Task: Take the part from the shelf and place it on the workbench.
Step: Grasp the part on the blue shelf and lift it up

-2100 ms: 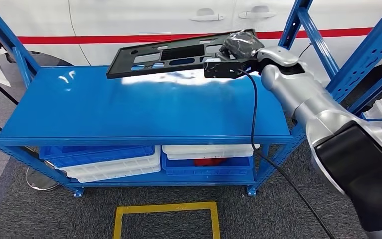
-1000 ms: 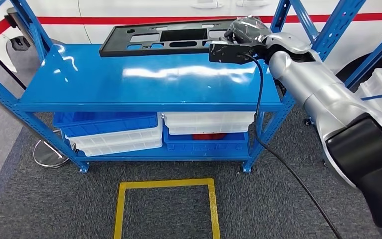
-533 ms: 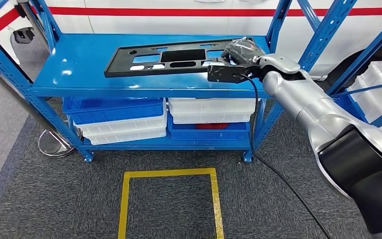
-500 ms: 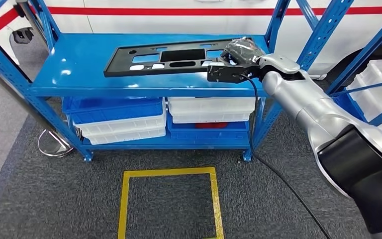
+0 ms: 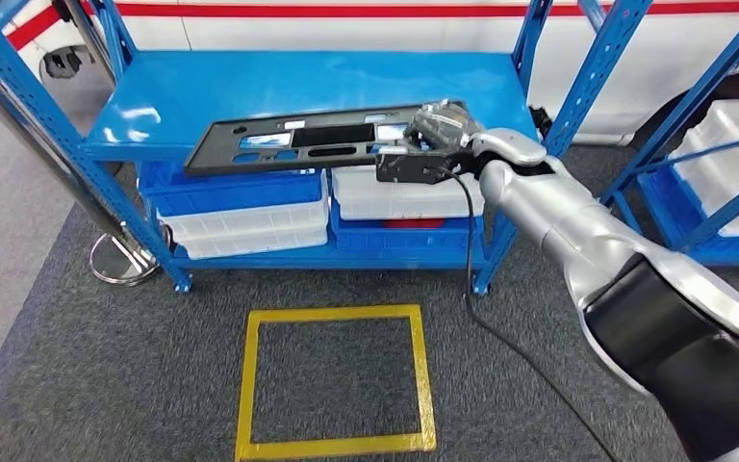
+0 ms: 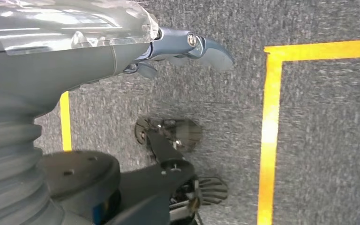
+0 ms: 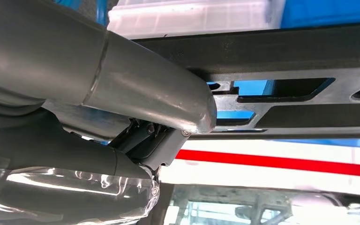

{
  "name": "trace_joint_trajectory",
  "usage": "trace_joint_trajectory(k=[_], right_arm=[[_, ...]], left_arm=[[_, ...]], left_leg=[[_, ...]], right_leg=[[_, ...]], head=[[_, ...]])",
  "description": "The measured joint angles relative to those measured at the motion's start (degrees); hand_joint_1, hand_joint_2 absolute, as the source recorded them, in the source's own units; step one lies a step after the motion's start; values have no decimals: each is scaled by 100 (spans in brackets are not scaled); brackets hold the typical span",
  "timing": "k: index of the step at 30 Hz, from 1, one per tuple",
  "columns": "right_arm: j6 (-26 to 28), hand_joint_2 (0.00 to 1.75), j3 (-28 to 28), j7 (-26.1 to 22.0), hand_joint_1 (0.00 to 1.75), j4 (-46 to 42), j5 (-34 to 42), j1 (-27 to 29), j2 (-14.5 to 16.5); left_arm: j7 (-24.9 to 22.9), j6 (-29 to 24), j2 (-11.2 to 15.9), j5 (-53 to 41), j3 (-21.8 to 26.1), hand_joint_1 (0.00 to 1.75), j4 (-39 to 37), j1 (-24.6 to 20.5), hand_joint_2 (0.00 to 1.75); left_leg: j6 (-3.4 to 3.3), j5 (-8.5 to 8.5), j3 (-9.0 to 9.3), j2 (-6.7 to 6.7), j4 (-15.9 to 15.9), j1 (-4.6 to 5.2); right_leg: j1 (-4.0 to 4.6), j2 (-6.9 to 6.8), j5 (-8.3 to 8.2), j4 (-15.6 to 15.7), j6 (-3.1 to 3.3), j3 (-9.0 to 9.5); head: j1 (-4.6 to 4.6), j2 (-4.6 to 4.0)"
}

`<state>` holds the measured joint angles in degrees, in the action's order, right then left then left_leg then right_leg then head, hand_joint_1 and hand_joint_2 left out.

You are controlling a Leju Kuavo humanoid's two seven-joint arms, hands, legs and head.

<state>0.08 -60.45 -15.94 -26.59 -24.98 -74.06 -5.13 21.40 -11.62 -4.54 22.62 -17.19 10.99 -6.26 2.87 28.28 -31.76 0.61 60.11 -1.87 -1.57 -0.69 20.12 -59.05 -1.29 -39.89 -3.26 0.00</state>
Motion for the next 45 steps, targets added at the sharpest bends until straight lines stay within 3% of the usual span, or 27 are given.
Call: trace_joint_trajectory(k=[2, 3, 5, 7, 8, 9, 11, 12, 14, 16, 18, 19, 22, 23, 24, 26, 27, 28, 30, 31, 33, 35, 38, 39, 41, 43, 45], right_arm=[[-1, 0, -7, -44, 164, 56, 32, 36, 13], [-3, 0, -11, -67, 164, 91, 60, 68, 14], [-8, 0, -12, -119, 164, 156, 163, 141, 14], [6, 0, 16, -190, 164, 198, 344, 229, 15], [30, 0, 47, -234, 164, 215, 457, 292, 15], [75, 0, 91, -291, 164, 228, 580, 375, 15], [209, 0, 196, -431, 164, 243, 819, 585, 15], [306, 0, 264, -526, 164, 245, 942, 715, 15], [562, 0, 434, -771, 164, 226, 1186, 1009, 16], [891, 0, 633, -1072, 164, 193, 1411, 1379, 20], [1203, 0, 826, -1320, 164, 153, 1561, 1813, 32], [1335, 0, 911, -1404, 164, 123, 1596, 2036, 42], [1733, 0, 1123, -1466, 164, -12, 1518, 2697, 55], [1876, 0, 1190, -1425, 164, -74, 1426, 2908, 48], [2013, 0, 1258, -1355, 164, -153, 1299, 3108, 37], [2196, 0, 1399, -1175, 164, -354, 976, 3454, -22], [2238, 0, 1480, -1088, 164, -482, 822, 3609, -72], [2252, 0, 1578, -1018, 164, -628, 696, 3754, -130], [2256, 0, 1823, -927, 164, -922, 539, 3988, -253], [2257, 0, 1950, -901, 164, -1051, 496, 4065, -305], [2259, 0, 2145, -875, 164, -1240, 458, 4164, -394], [2257, 0, 2263, -861, 164, -1376, 439, 4245, -468], [2178, 0, 2407, -862, 164, -1547, 404, 4398, -565], [2120, 0, 2474, -886, 164, -1604, 430, 4478, -605], [1900, 0, 2715, -1038, 164, -1752, 673, 4682, -697], [1526, 0, 3060, -1269, 164, -1909, 1082, 4862, -757], [1160, 0, 3371, -1488, 164, -2014, 1431, 4977, -762]], left_arm=[[15, -16, 1, 5, 1, 0, 0, 13, 175], [24, -23, 1, 8, 1, 0, 0, 20, 175], [38, -28, 0, 12, 2, 0, 0, 31, 175], [49, -29, -2, 16, 2, 0, 0, 30, 175], [52, -29, -3, 18, 2, 0, 0, 31, 175], [54, -29, -4, 19, 2, 0, 0, 33, 175], [52, -28, -7, 19, 3, 0, 0, 34, 175], [51, -26, -12, 19, 2, 0, 0, 31, 175], [44, -25, -31, 15, 2, 0, 0, 28, 175], [35, -31, -46, 9, 3, 0, 0, 29, 175], [33, -49, -52, 8, 3, 0, 0, 48, 175], [38, -60, -54, 9, 3, 0, -1, 57, 175], [61, -73, -48, 14, 3, 0, -2, 92, 175], [67, -74, -44, 16, 3, 0, -2, 100, 175], [69, -74, -37, 17, 3, 0, -2, 102, 175], [54, -77, -21, 11, 3, 0, -2, 96, 175], [44, -81, -15, -1, 3, 0, -1, 91, 175], [33, -88, -13, -21, 3, 0, -1, 82, 175], [27, -111, -9, -65, 3, 0, 0, 55, 175], [24, -124, -8, -82, 3, 0, 0, 43, 175], [20, -139, -6, -98, 3, 0, 0, 40, 175], [19, -144, -5, -98, 3, 0, 0, 41, 175], [17, -156, -7, -110, 2, 0, 0, 31, 175], [12, -164, -8, -120, 1, 0, 0, 31, 175], [-6, -182, -10, -148, -1, 0, 0, 40, 175], [-23, -186, -17, -167, -2, 0, 0, 45, 175], [-33, -185, -26, -169, -2, 0, 0, 34, 175]], left_leg=[[-157, -57, -53, 0, -50, 19], [-223, -120, -101, -11, -64, 18], [-343, -279, -237, -35, -98, 10], [-400, -430, -408, -41, -97, 44], [-410, -500, -497, -40, -95, 64], [-414, -570, -583, -40, -93, 84], [-416, -703, -742, -39, -91, 121], [-415, -772, -810, -38, -91, 134], [-384, -897, -891, -34, -106, 154], [-323, -1033, -897, -34, -171, 132], [-254, -1101, -906, -26, -257, 113], [-226, -984, -945, -23, -214, 115], [-154, -130, -1147, -30, 597, 99], [-128, 33, -1205, -32, 992, 90], [-105, 23, -1232, -32, 1331, 83], [-81, -341, -1097, -33, 1581, 74], [-83, -487, -880, -31, 1406, 71], [-95, -445, -548, -29, 1024, 76], [-167, -73, 71, -24, 151, 101], [-213, 88, 234, -24, -111, 120], [-320, 75, 254, -48, -219, 137], [-414, -31, 211, -85, -254, 129], [-471, -177, 47, -105, -258, 131], [-473, -214, -8, -99, -252, 134], [-461, -271, -97, -71, -235, 135], [-431, -304, -145, -52, -216, 138], [-385, -328, -165, -59, -206, 157]], right_leg=[[-4, 8, -113, 41, -87, -38], [-15, 11, -68, 26, -120, -68], [-28, 20, 365, -301, -150, -189], [-15, 32, 991, -1047, -148, -345], [-3, 38, 1160, -1418, -143, -389], [13, 43, 1158, -1647, -127, -359], [56, 48, 873, -1586, -56, -58], [92, 50, 769, -1272, 13, 241], [158, 38, 893, -429, 130, 864], [211, 28, 1018, 59, 181, 1147], [211, 10, 863, 167, 219, 1107], [193, -5, 784, 221, 254, 1065], [150, -27, 549, 276, 313, 827], [147, -27, 478, 269, 309, 733], [146, -27, 410, 255, 301, 633], [139, -27, 287, 207, 268, 425], [135, -27, 236, 170, 245, 330], [137, -26, 197, 130, 217, 250], [145, -28, 134, 53, 153, 162], [144, -30, 98, 40, 118, 145], [120, -20, 41, 37, 36, 134], [92, 11, 244, -185, -35, 29], [73, 37, 924, -1234, -106, -350], [72, 37, 1049, -1506, -117, -416], [74, 38, 987, -1386, -108, -195], [85, 37, 748, -577, -54, 360], [123, 39, 640, -8, 22, 700]], head=[[-1, 0], [-1, 0], [0, 0], [0, 0], [0, 0], [0, 0], [0, 0], [0, 0], [-2, 0], [-6, 0], [-7, 0], [-7, 0], [-7, 0], [-7, 0], [-7, 0], [-8, 0], [-8, 0], [-9, 0], [-7, 0], [-8, 0], [-7, 0], [-7, 0], [-7, 0], [-6, 0], [-7, 0], [-7, 0], [-7, 0]])
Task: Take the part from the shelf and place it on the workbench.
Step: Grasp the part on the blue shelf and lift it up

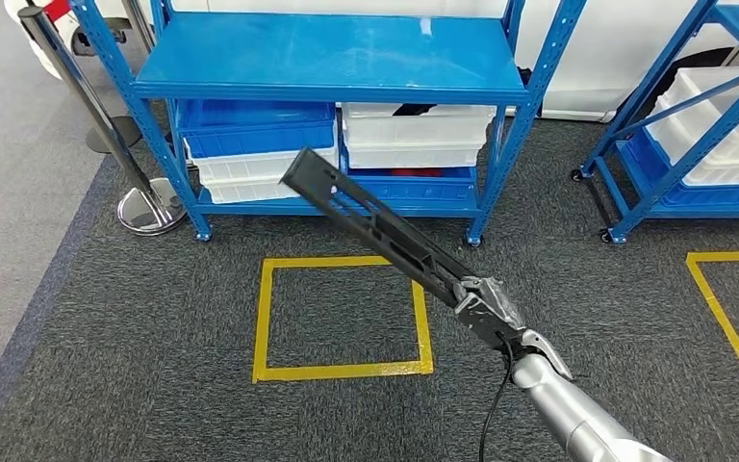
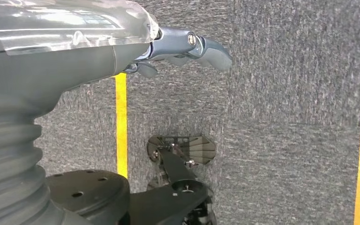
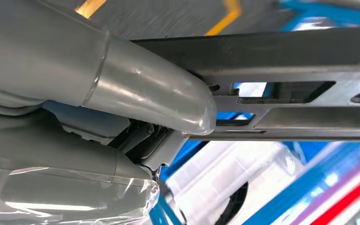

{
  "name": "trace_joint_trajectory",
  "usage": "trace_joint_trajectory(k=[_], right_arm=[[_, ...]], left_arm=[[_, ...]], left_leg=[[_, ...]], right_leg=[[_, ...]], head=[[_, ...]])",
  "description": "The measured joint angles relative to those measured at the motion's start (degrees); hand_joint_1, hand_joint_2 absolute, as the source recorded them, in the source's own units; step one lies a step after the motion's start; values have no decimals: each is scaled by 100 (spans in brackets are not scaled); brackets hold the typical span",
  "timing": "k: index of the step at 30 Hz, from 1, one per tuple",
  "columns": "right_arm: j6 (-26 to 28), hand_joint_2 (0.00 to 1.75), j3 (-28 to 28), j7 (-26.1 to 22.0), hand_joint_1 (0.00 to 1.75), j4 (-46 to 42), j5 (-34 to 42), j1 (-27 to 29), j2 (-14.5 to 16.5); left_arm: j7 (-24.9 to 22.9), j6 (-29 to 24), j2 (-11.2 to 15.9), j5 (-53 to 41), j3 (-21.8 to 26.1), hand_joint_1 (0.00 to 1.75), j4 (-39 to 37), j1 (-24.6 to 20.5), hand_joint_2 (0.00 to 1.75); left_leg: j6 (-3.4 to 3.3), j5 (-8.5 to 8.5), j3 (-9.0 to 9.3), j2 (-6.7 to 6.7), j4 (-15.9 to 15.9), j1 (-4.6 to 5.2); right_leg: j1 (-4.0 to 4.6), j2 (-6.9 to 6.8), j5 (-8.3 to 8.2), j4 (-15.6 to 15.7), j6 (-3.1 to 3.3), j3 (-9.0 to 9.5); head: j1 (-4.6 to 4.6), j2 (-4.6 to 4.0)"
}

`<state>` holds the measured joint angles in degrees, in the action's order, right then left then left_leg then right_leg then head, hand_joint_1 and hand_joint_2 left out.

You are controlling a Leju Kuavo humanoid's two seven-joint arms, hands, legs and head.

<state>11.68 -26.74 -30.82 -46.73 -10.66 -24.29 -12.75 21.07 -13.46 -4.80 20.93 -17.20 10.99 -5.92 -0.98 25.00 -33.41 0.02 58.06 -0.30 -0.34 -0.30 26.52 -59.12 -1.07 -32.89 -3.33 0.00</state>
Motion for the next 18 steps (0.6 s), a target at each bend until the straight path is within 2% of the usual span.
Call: trace_joint_trajectory(k=[2, 4, 8, 11, 13, 16, 18], right_arm=[[-90, 0, 241, -132, 164, -38, 95, 80, 18], [96, 0, 388, -183, 164, -34, -32, 128, 46], [549, 0, 440, -206, 164, 20, -531, 125, 78], [747, 0, 416, -118, 164, 126, -866, 89, 80], [764, 0, 401, -65, 164, 186, -913, 79, 80], [728, 0, 424, 8, 164, 222, -888, 120, 78], [672, 0, 468, 46, 164, 211, -862, 186, 73]], left_arm=[[2, 2, -6, 9, 0, 0, 0, -7, 175], [13, 3, -8, 35, 1, 0, 0, -4, 175], [41, 21, -1, 80, 5, 0, 0, -1, 175], [45, 23, 1, 93, 7, 0, 0, -2, 175], [36, 19, 1, 78, 7, 0, 0, 1, 175], [14, 15, 1, 33, 7, 0, 0, 8, 175], [-1, 15, 4, 6, 7, 0, 0, 8, 175]], left_leg=[[59, -29, -9, -11, -14, 13], [119, -34, -21, -12, -23, 23], [21, -81, -56, -22, -102, 21], [107, -138, -67, -22, -117, 6], [135, -163, -72, -19, -120, 1], [150, -175, -78, -17, -120, -1], [113, -188, -66, -16, -145, 5]], right_leg=[[33, 6, -21, 87, 66, 25], [15, 6, -64, 121, 127, 7], [16, 27, -103, 142, 147, -37], [29, 23, -125, 127, 186, -74], [33, 19, -135, 114, 200, -100], [37, 19, -142, 104, 210, -118], [23, 21, -172, 146, 179, -102]], head=[[0, 0], [1, 0], [0, 0], [-1, 0], [-1, 0], [-2, 0], [-1, 0]])
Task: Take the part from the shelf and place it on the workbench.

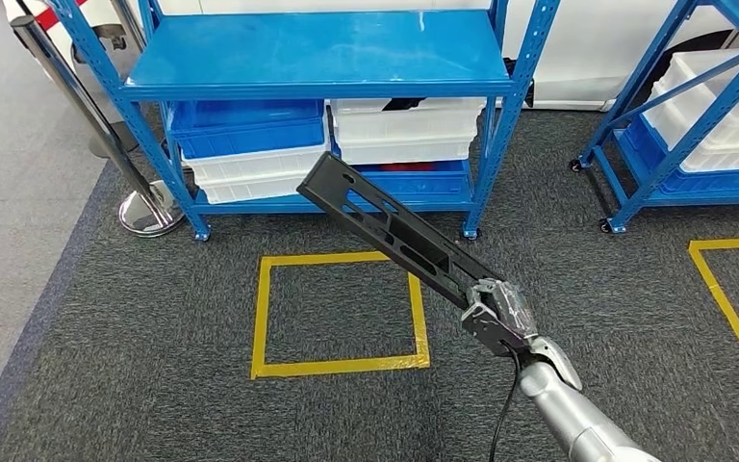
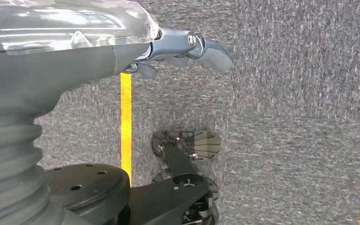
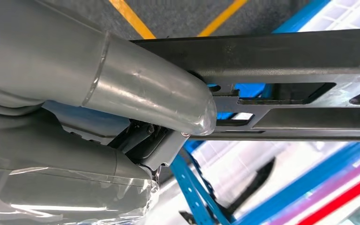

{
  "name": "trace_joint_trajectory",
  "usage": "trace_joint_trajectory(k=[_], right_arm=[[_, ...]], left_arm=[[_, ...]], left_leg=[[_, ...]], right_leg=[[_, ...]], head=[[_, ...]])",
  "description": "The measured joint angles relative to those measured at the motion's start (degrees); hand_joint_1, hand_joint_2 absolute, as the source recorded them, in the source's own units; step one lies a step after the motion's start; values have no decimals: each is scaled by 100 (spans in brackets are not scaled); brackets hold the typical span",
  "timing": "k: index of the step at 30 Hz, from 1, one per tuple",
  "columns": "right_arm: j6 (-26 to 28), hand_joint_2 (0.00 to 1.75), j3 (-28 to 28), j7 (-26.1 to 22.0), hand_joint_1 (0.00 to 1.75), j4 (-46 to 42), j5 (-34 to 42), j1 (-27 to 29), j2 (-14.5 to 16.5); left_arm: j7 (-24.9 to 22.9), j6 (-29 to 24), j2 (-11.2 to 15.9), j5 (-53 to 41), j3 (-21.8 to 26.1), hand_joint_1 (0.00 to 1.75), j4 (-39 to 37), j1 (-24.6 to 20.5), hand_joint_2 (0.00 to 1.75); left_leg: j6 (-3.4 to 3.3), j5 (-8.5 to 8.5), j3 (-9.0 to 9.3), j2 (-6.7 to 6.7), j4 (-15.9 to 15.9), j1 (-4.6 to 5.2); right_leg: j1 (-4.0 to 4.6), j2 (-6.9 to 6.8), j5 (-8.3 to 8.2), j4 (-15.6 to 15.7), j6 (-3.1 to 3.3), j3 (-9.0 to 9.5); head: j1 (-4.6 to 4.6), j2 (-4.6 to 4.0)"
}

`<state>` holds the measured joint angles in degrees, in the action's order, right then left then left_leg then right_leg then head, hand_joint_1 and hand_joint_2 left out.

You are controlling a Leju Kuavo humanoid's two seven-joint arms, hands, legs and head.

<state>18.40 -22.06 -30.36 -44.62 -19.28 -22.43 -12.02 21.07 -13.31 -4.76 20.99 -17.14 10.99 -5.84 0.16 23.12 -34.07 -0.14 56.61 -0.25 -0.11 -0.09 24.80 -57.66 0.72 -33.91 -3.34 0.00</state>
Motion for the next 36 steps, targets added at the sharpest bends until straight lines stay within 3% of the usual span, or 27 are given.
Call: trace_joint_trajectory(k=[2, 3, 4, 6, 7, 8, 9, 11, 12, 13, 15, 17, 19, 20, 22, 24, 25, 26, 28, 29, 30, 31, 33, 34, 36], right_arm=[[-43, 0, 54, 35, 164, -43, 10, 75, -25], [-59, 0, 80, 47, 164, -64, 11, 102, -43], [-72, 0, 107, 58, 164, -81, 15, 124, -61], [-97, 0, 156, 82, 164, -86, 21, 166, -93], [-118, 0, 177, 96, 164, -86, 22, 206, -111], [-142, 0, 197, 106, 164, -87, 20, 257, -132], [-165, 0, 213, 113, 164, -90, 15, 306, -153], [-185, 0, 246, 125, 164, -110, 6, 377, -198], [-185, 0, 261, 133, 164, -133, 1, 395, -215], [-184, 0, 276, 142, 164, -157, -4, 406, -227], [-178, 0, 301, 160, 164, -206, -21, 431, -238], [-177, 0, 319, 171, 164, -245, -45, 470, -243], [-183, 0, 331, 183, 164, -291, -81, 501, -245], [-185, 0, 340, 190, 164, -315, -101, 504, -246], [-195, 0, 364, 208, 164, -347, -125, 502, -247], [-217, 0, 378, 226, 164, -354, -137, 504, -245], [-232, 0, 379, 232, 164, -354, -144, 506, -244], [-246, 0, 380, 234, 164, -355, -151, 507, -243], [-273, 0, 386, 234, 164, -356, -159, 509, -224], [-288, 0, 395, 235, 164, -356, -159, 511, -216], [-300, 0, 403, 236, 164, -356, -159, 512, -206], [-314, 0, 410, 236, 164, -355, -159, 517, -197], [-338, 0, 418, 227, 164, -355, -176, 535, -202], [-357, 0, 419, 214, 164, -352, -191, 538, -206], [-393, 0, 420, 191, 164, -336, -210, 499, -214]], left_arm=[[-13, 4, -12, -11, -1, 0, 0, -5, 175], [-18, 6, -20, -15, -1, 0, 0, -9, 175], [-24, 9, -29, -19, -1, 0, 0, -15, 175], [-32, 15, -37, -21, -2, 0, 0, -21, 175], [-34, 19, -41, -21, -2, 0, 0, -19, 175], [-35, 22, -46, -21, -2, 0, 0, -16, 175], [-33, 24, -53, -20, -2, 0, 0, -15, 175], [-31, 25, -59, -12, -2, 0, 0, -15, 175], [-28, 28, -57, -9, -2, 0, 0, -14, 175], [-26, 30, -53, -8, -2, 0, 0, -9, 175], [-21, 34, -48, -9, -2, 0, 0, 3, 175], [-26, 36, -51, -12, -2, 0, 0, 10, 175], [-36, 38, -57, -20, -2, 0, 0, 3, 175], [-39, 39, -59, -28, -2, 0, 0, -4, 175], [-49, 39, -58, -38, -2, 0, 0, -8, 175], [-66, 36, -56, -43, -2, 0, 0, -3, 175], [-73, 33, -56, -43, -2, 0, 0, -3, 175], [-77, 29, -56, -42, -2, 0, 0, -5, 175], [-71, 19, -27, -33, -2, 0, 0, -10, 175], [-59, 14, -18, -26, -2, 0, 0, -8, 175], [-47, 10, -6, -17, -2, 0, 0, -5, 175], [-37, 8, 2, -10, -1, 0, 0, -3, 175], [-26, 14, -17, -8, -1, 0, 0, -11, 175], [-25, 19, -23, -8, 0, 0, 0, -17, 175], [-34, 26, -32, -7, 0, 0, 0, -21, 175]], left_leg=[[-58, -111, 125, -18, -230, -26], [-77, -188, 205, -35, -390, -53], [-72, -253, 269, -55, -518, -86], [-46, -291, 285, -98, -584, -129], [-19, -283, 267, -119, -560, -154], [15, -263, 242, -140, -515, -184], [61, -235, 209, -156, -450, -227], [198, -143, 102, -195, -233, -313], [277, -83, 43, -217, -96, -335], [341, -33, -5, -237, 9, -337], [421, 15, -37, -274, 106, -324], [455, 14, -23, -318, 99, -340], [449, 182, -80, -287, 265, -364], [423, 368, -176, -238, 507, -355], [332, 828, -491, -132, 1300, -282], [213, 1029, -699, -82, 1855, -179], [120, 976, -664, -56, 1830, -117], [4, 837, -524, -16, 1582, -48], [-319, 554, -133, 175, 843, 103], [-446, 466, 7, 259, 562, 165], [-532, 429, 83, 319, 403, 212], [-561, 405, 109, 316, 349, 237], [-514, 297, 192, 214, 144, 233], [-476, 225, 245, 156, 10, 209], [-387, 108, 312, 45, -183, 161]], right_leg=[[9, 9, -25, 108, -56, 62], [13, 16, 39, 69, -80, 61], [4, 20, 172, -104, -112, -3], [-69, 22, 542, -798, -207, -309], [-116, 19, 648, -1100, -270, -449], [-169, 13, 648, -1223, -335, -504], [-225, -3, 539, -1113, -404, -446], [-328, -109, 240, -496, -548, -130], [-350, -160, 154, -257, -562, -31], [-354, -191, 133, -158, -532, 5], [-331, -160, 165, -245, -389, -82], [-317, -89, 172, -316, -282, -136], [-294, -14, 149, -338, -187, -178], [-274, 20, 133, -341, -146, -196], [-212, 94, 101, -341, -83, -237], [-113, 186, 72, -341, -30, -274], [-54, 240, 58, -341, -7, -288], [4, 294, 44, -340, 14, -296], [76, 390, 13, -331, 44, -305], [63, 433, -6, -321, 37, -311], [33, 467, -28, -306, 17, -318], [4, 505, -55, -278, -19, -321], [-16, 555, -108, -212, -76, -306], [-1, 489, -63, -245, -99, -323], [9, 250, 222, -632, -150, -493]], head=[[1, 0], [2, 0], [2, 0], [2, 0], [2, 0], [2, 0], [2, 0], [2, 0], [2, 0], [-1, 0], [-4, 0], [-7, 0], [-7, 0], [-7, 0], [-7, 0], [-7, 0], [-7, 0], [-7, 0], [-2, 0], [-2, 0], [-1, 0], [-1, 0], [-4, 0], [-3, 0], [-2, 0]])
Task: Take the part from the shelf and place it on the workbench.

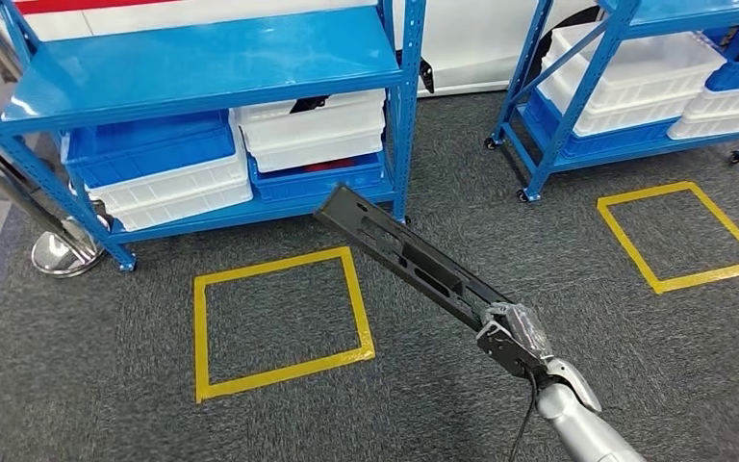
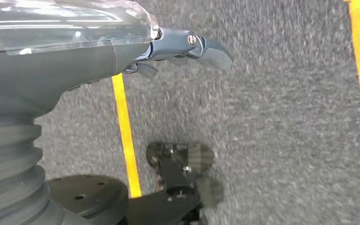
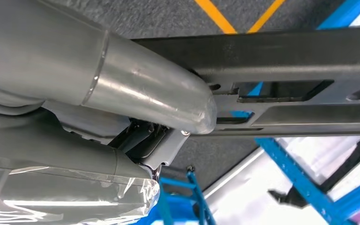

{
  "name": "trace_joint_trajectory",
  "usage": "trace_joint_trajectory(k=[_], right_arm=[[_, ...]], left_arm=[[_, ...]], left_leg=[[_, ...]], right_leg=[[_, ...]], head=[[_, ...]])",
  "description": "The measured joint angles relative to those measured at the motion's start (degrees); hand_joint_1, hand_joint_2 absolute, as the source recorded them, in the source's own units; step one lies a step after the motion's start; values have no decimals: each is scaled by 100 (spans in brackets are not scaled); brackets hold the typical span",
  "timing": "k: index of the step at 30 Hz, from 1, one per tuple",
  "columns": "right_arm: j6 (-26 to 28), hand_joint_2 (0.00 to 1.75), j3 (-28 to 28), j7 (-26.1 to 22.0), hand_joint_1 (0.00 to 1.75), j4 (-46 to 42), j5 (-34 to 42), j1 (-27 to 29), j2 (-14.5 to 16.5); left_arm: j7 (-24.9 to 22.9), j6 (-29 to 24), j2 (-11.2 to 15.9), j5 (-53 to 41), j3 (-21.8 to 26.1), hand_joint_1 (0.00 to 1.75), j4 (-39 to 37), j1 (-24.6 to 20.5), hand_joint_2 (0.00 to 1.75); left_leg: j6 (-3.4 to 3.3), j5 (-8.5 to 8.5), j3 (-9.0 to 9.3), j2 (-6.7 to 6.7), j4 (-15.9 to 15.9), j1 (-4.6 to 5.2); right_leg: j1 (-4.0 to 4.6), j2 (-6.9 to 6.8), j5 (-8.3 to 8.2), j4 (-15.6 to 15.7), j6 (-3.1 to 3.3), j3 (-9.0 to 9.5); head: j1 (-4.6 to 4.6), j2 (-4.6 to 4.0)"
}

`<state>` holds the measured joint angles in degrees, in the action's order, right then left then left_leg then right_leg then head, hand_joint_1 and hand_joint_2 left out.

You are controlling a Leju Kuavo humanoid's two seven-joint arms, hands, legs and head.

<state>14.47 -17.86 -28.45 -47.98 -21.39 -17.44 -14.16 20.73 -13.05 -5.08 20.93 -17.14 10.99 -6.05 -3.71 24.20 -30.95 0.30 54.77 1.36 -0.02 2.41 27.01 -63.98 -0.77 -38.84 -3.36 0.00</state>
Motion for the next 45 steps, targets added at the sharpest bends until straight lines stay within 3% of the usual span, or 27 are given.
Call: trace_joint_trajectory(k=[2, 4, 5, 7, 9, 10, 11, 14, 18, 21, 23, 33, 38, 42, 43, 45], right_arm=[[-69, 0, 0, -23, 164, 38, 1, -70, 0], [-160, 0, 0, -59, 164, 101, -6, -119, 4], [-190, 0, 0, -82, 164, 141, -16, -141, 6], [-225, 0, -1, -128, 164, 246, -50, -220, 21], [-237, 0, -3, -149, 164, 378, -109, -346, 63], [-239, 0, -5, -150, 164, 445, -144, -406, 92], [-237, 0, -8, -151, 164, 505, -173, -452, 122], [-225, 0, -15, -166, 164, 667, -219, -551, 209], [-197, 0, -19, -197, 164, 810, -267, -644, 263], [-165, 0, -21, -202, 164, 886, -325, -682, 279], [-167, 0, -24, -202, 164, 927, -328, -690, 287], [49, 0, -20, 137, 164, 964, -512, -570, 292], [485, 0, -26, 322, 164, 856, -880, -446, 290], [735, 0, -42, 490, 164, 652, -1085, -273, 283], [788, 0, -46, 532, 164, 593, -1127, -235, 275], [891, 0, -55, 637, 164, 491, -1217, -164, 261]], left_arm=[[-11, 3, -3, 3, 0, 0, 0, 1, 175], [-10, 6, -7, 10, 0, 0, 0, -5, 175], [-8, 5, -9, 17, 0, 0, 0, -15, 175], [-7, -6, -13, 38, 2, 0, 0, -43, 175], [-7, -25, -13, 56, 5, 0, 0, -64, 175], [-7, -32, -11, 62, 7, 0, 0, -67, 175], [-7, -38, -11, 65, 8, 0, 0, -66, 175], [-14, -46, -11, 68, 8, 0, 0, -63, 175], [-41, -51, -12, 64, 9, 0, 0, -63, 175], [-49, -51, -12, 64, 9, 0, 0, -61, 175], [-48, -50, -12, 63, 9, 0, 0, -58, 175], [-2, -26, -13, 69, 14, 0, 0, 0, 175], [25, -15, -13, 64, 18, 0, 0, 32, 175], [61, 4, -14, 62, 17, 0, 0, 55, 175], [64, 9, -16, 62, 18, 0, 0, 56, 175], [68, 19, -20, 61, 19, 0, 0, 56, 175]], left_leg=[[34, -26, -25, -88, -20, -21], [84, -11, -67, -164, 33, -53], [120, 7, -94, -188, 83, -81], [218, 67, -173, -220, 233, -124], [310, 128, -253, -235, 382, -125], [309, 146, -278, -236, 413, -114], [277, 150, -291, -235, 431, -108], [185, 121, -311, -227, 411, -106], [281, 71, -310, -226, 371, -125], [389, 58, -313, -226, 358, -142], [422, 57, -313, -226, 356, -146], [416, 64, -341, -223, 384, -128], [358, 90, -378, -220, 448, -108], [257, 53, -363, -215, 378, -115], [223, 15, -334, -209, 310, -129], [173, -50, -298, -189, 216, -148]], right_leg=[[-56, -159, 357, -667, -82, -290], [-139, -215, 404, -920, -174, -355], [-177, -235, 276, -716, -223, -215], [-229, -285, 6, 1, -297, 219], [-233, -285, -83, 410, -242, 433], [-220, -272, -67, 415, -190, 424], [-220, -260, -88, 428, -146, 416], [-200, -262, -104, 426, -93, 401], [-176, -266, -112, 420, -48, 379], [-163, -266, -117, 415, -39, 364], [-160, -267, -118, 414, -39, 362], [-171, -267, -146, 444, -82, 363], [-201, -269, -165, 459, -138, 365], [-206, -289, -182, 511, -220, 402], [-199, -293, -114, 459, -229, 385], [-188, -279, 215, 7, -223, 191]], head=[[-1, 0], [-1, 0], [-1, 0], [-1, 0], [-1, 0], [-1, 0], [-2, 0], [-3, 0], [-3, 0], [-3, 0], [-3, 0], [-3, 0], [-3, 0], [-3, 0], [-2, 0], [-1, 0]])
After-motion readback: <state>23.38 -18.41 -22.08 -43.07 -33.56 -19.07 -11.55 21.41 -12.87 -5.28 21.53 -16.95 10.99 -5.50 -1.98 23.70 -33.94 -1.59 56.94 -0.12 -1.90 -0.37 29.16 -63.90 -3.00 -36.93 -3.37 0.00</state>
